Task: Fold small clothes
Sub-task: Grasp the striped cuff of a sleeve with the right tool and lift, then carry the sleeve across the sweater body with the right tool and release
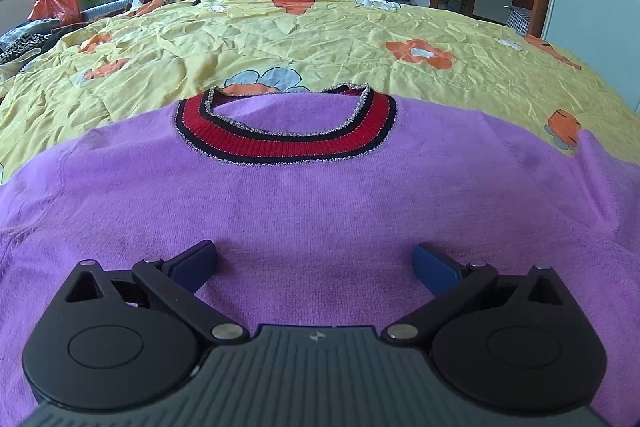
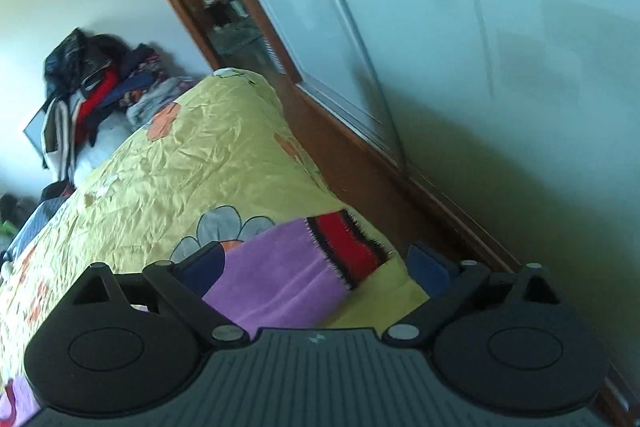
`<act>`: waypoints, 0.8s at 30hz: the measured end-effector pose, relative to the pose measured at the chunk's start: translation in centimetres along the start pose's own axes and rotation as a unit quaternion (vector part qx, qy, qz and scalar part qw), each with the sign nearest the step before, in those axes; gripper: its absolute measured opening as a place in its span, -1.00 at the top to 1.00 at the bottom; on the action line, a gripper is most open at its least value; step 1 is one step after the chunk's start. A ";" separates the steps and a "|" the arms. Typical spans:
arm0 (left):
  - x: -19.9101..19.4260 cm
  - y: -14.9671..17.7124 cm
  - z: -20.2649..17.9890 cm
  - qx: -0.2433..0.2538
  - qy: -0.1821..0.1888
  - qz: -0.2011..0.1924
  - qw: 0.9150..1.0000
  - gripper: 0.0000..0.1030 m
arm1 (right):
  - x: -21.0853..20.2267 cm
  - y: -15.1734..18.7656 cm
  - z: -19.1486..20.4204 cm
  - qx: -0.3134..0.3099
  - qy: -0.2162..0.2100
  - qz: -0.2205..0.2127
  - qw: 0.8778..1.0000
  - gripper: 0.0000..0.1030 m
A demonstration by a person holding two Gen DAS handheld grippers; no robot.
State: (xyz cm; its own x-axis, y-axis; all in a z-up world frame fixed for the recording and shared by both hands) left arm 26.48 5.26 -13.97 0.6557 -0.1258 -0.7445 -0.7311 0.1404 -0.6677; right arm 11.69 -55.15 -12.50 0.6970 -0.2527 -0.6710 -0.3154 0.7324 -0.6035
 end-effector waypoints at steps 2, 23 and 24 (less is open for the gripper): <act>0.1 -0.1 0.0 0.000 -0.001 -0.001 1.000 -1.00 | 1.0 -0.4 -0.5 0.014 -0.012 0.011 1.000 -0.90; -0.1 -0.1 -0.1 0.002 0.001 0.004 1.000 -1.00 | -2.2 -2.8 -2.8 0.064 -0.032 -0.035 0.997 0.88; -0.1 -0.1 -0.1 0.003 0.003 0.009 1.000 -1.00 | -2.8 -2.8 -3.2 0.066 -0.024 -0.039 0.997 0.88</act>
State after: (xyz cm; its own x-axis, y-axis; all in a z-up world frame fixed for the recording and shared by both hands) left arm 26.43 5.15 -13.81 0.6419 -0.1297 -0.7557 -0.7409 0.1490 -0.6549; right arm 8.58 -58.48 -10.35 0.7476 -0.2838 -0.6004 -0.1737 0.7890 -0.5893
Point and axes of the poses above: each gripper's, at about its wrist camera, not at the fingertips, and x roughly the way its jaws point, z to its left, y to its underside, the point moved 10 cm from there along x, roughly the way its jaws point, and after that the axes turned 4 degrees about z, right-handed, at the moved point
